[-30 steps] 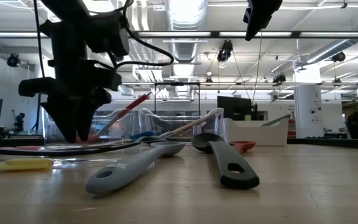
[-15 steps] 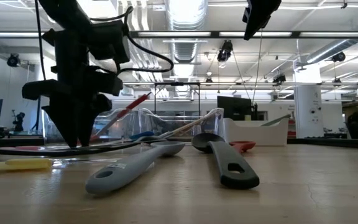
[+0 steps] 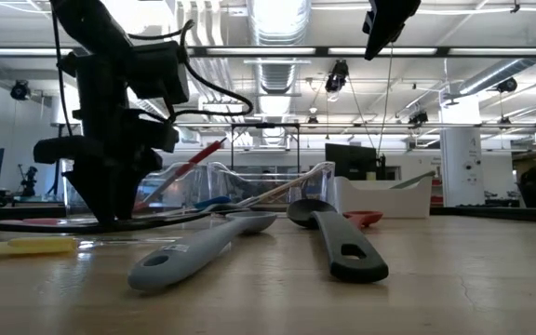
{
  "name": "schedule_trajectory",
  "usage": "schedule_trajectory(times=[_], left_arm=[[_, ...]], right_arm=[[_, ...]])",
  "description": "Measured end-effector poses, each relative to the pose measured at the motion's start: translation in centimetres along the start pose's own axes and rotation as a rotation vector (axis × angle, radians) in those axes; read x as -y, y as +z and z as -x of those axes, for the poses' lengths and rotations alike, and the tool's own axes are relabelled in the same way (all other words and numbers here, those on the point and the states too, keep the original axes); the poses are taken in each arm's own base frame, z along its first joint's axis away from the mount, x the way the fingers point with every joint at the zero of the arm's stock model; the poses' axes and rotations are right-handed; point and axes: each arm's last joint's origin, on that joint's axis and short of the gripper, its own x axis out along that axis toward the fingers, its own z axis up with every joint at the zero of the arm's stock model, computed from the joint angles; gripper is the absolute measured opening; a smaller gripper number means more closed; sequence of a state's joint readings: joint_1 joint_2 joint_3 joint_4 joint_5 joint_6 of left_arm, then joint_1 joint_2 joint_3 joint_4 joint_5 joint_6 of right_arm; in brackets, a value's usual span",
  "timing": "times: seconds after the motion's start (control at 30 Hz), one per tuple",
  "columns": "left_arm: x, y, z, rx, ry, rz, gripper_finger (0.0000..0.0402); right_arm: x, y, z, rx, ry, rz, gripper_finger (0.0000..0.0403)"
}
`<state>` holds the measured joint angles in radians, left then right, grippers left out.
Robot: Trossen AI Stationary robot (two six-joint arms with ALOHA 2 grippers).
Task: Pick & Place Kitchen Items
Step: Put the silver table knife into the white bin
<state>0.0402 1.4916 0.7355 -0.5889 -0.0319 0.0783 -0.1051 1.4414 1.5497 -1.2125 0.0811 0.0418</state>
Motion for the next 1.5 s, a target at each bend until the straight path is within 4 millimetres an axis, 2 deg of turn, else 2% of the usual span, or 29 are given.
schedule_trajectory(times=[0.17, 0.37, 0.67, 0.83, 0.93, 1.07, 1.27, 1.4, 1.5], left_arm=[[0.0, -0.2, -0.1, -0.004, -0.005, 0.0, 0.0152], [0.1, -0.1, -0.2, 0.011, -0.01, -0.001, 0.0057], [-0.1, 0.3, 0.6, -0.007, 0.029, 0.007, 0.0056], [-0.3, 1.4, 3.2, 0.057, 0.034, 0.031, 0.0056], [-0.4, 1.6, 4.7, 0.11, 0.037, 0.042, 0.0056], [-0.7, 2.0, 6.8, 0.255, 0.092, 0.07, 0.0056], [-1.3, 5.3, 9.9, 0.757, 0.117, 0.109, 0.0056], [-1.5, 7.6, 12.1, 1.106, 0.057, 0.054, 0.0056], [-1.7, 8.5, 13.3, 1.296, 0.021, 0.012, 0.0056]], right_arm=[[0.0, 0.0, 0.0, 0.003, 0.0, 0.0, 0.0053], [0.0, 0.2, 0.0, 0.023, 0.001, 0.011, 0.0054], [0.0, 0.2, 0.0, 0.023, 0.001, 0.016, 0.0054], [0.0, 0.0, 0.3, 0.016, 0.004, -0.009, 0.0054], [-0.2, -1.0, 1.2, -0.012, 0.007, -0.027, 0.0054], [-0.3, -2.7, 2.7, 0.045, 0.004, -0.082, 0.0054], [-0.3, -5.0, 3.8, 0.332, -0.099, -0.118, 0.0054], [-0.2, -5.9, 3.5, 0.533, -0.08, -0.14, 0.0054], [-0.4, -6.5, 2.9, 0.634, -0.029, -0.129, 0.0054]])
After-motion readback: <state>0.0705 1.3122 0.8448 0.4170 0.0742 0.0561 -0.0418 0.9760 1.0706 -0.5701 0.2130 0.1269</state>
